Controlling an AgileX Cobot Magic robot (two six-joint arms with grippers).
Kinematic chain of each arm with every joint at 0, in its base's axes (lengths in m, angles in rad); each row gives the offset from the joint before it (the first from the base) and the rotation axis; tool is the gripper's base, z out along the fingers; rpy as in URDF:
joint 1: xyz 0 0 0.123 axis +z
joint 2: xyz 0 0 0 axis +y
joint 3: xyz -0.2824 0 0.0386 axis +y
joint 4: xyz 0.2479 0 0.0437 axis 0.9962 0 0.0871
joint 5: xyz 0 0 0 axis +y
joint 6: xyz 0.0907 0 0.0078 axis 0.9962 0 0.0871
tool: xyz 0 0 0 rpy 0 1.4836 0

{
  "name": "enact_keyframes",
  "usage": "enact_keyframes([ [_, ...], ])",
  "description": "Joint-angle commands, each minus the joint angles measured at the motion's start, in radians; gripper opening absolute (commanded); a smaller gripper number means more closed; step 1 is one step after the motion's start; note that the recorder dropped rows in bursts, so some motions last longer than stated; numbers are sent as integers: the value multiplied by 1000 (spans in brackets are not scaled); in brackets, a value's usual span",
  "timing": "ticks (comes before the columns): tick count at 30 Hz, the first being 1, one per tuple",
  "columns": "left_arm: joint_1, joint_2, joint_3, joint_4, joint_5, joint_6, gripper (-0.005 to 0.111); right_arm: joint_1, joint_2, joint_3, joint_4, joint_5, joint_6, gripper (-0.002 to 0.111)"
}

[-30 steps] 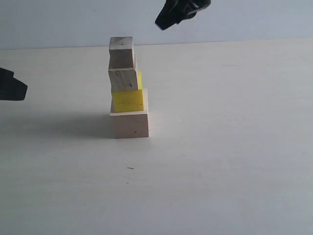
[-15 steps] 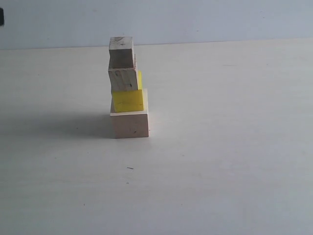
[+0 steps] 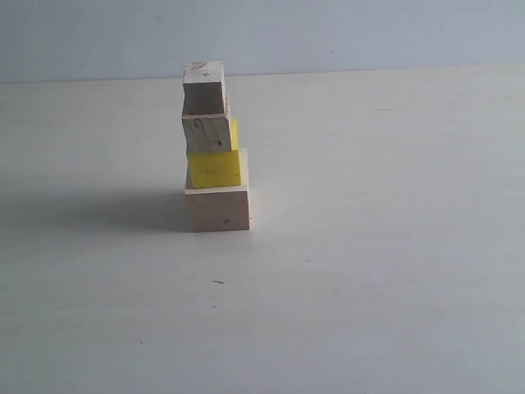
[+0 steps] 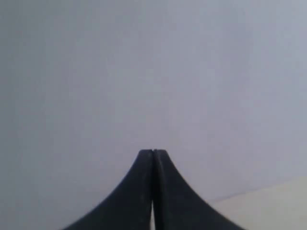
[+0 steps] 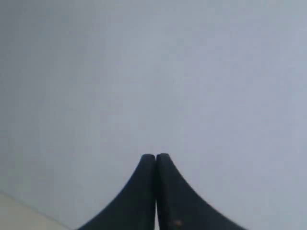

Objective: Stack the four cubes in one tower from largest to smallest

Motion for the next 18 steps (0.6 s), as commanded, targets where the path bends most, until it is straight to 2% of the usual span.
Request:
enact_keyframes([
  [1, 24, -68, -58, 87, -66, 5, 0, -4, -179, 6, -9, -18, -18, 0],
  [5, 27, -176, -58, 93, -84, 49, 0, -4, -345, 51, -44, -62, -54, 0],
  [7, 62, -217, -58, 93, -112, 88, 0, -4, -411, 80, -110, -57, -44, 0],
  [9, 167, -262, -58, 93, -96, 92, 0, -4, -483, 112, -142, -52, -42, 0],
  [10, 194, -270, -58, 93, -84, 92, 0, -4, -495, 114, -150, -52, -42, 0],
  [11, 256, -291, -58, 93, -50, 92, 0, -4, -517, 114, -188, -52, -42, 0],
  [13, 331, -332, -46, 93, -33, 63, 0, -4, -549, 114, -247, -44, -15, 0],
  [15, 366, -388, -15, 88, -24, 47, 0, -4, -578, 114, -339, -2, 84, 0],
  [18, 370, -460, 27, 88, 20, 34, 0, -4, -602, 114, -444, 67, 203, 0],
])
